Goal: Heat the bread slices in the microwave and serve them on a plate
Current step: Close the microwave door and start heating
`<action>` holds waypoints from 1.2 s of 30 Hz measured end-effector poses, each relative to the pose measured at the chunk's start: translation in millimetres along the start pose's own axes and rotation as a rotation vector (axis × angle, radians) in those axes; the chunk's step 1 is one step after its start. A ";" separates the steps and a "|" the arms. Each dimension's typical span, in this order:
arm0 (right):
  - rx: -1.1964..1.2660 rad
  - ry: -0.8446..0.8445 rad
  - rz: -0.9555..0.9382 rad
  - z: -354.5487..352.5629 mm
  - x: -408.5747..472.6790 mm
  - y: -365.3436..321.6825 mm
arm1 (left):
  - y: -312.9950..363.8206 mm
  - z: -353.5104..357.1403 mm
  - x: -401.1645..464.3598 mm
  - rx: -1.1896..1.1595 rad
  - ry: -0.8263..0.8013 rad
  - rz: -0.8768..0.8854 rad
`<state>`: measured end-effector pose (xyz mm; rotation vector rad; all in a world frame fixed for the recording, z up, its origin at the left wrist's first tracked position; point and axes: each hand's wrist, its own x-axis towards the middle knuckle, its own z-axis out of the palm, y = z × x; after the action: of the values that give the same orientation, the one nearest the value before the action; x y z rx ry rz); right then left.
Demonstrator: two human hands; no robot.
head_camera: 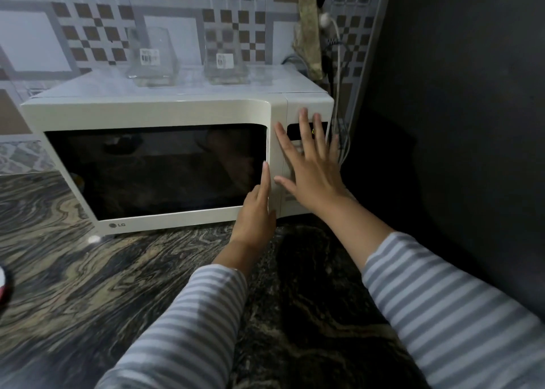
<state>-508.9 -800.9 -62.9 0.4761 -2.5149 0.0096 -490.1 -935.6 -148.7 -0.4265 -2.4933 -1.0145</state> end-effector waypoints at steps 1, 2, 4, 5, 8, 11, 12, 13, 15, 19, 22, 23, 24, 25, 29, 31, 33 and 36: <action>0.015 -0.017 0.000 4.5 -10.2 0.5 | 0.4 2.1 -8.7 0.070 -0.012 -0.024; 0.034 -0.033 0.013 11.6 -22.4 0.8 | 0.7 4.3 -18.1 0.156 -0.023 -0.067; 0.078 -0.078 0.076 27.9 -48.1 0.5 | -0.3 9.4 -37.6 0.321 -0.059 -0.166; 0.085 -0.116 0.108 36.5 -59.4 0.7 | -1.6 12.1 -46.2 0.385 -0.088 -0.205; 0.021 -0.220 0.162 58.3 -80.2 1.9 | -9.2 20.7 -63.3 0.452 -0.205 -0.300; 0.000 -0.253 0.180 68.0 -83.7 3.0 | -14.0 26.4 -69.5 0.504 -0.315 -0.331; -0.001 -0.260 0.181 70.3 -83.8 3.5 | -14.1 26.9 -70.0 0.516 -0.328 -0.330; -0.005 -0.266 0.185 71.8 -83.8 3.7 | -14.1 27.1 -70.0 0.520 -0.330 -0.327; -0.012 -0.268 0.191 75.7 -84.0 4.2 | -14.8 27.5 -69.3 0.521 -0.318 -0.324; 0.001 -0.221 0.201 81.7 -82.0 3.7 | -15.8 28.3 -68.3 0.509 -0.280 -0.323; -0.006 -0.210 0.214 85.2 -81.2 2.1 | -15.9 29.5 -67.7 0.500 -0.248 -0.323; -0.017 -0.216 0.220 85.6 -80.8 1.4 | -15.9 29.9 -67.4 0.496 -0.243 -0.326; -0.030 -0.224 0.223 86.6 -80.8 1.0 | -16.0 30.3 -67.2 0.494 -0.240 -0.328; -0.040 -0.232 0.225 86.1 -80.2 0.8 | -16.1 30.5 -67.0 0.493 -0.237 -0.328; -0.025 -0.247 0.223 78.0 -79.5 1.9 | -16.0 30.2 -67.7 0.491 -0.235 -0.323; -0.007 -0.219 0.211 72.4 -78.8 2.2 | -15.4 29.5 -68.4 0.497 -0.239 -0.319; 0.012 -0.161 0.205 65.6 -76.3 2.7 | -15.7 29.2 -69.3 0.507 -0.247 -0.315; 0.022 -0.135 0.183 56.5 -68.1 5.9 | -16.5 29.6 -69.8 0.513 -0.257 -0.315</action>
<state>-488.8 -778.9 -146.3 0.2612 -2.6859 0.0779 -444.2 -934.4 -211.2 -0.0017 -2.9848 -0.3982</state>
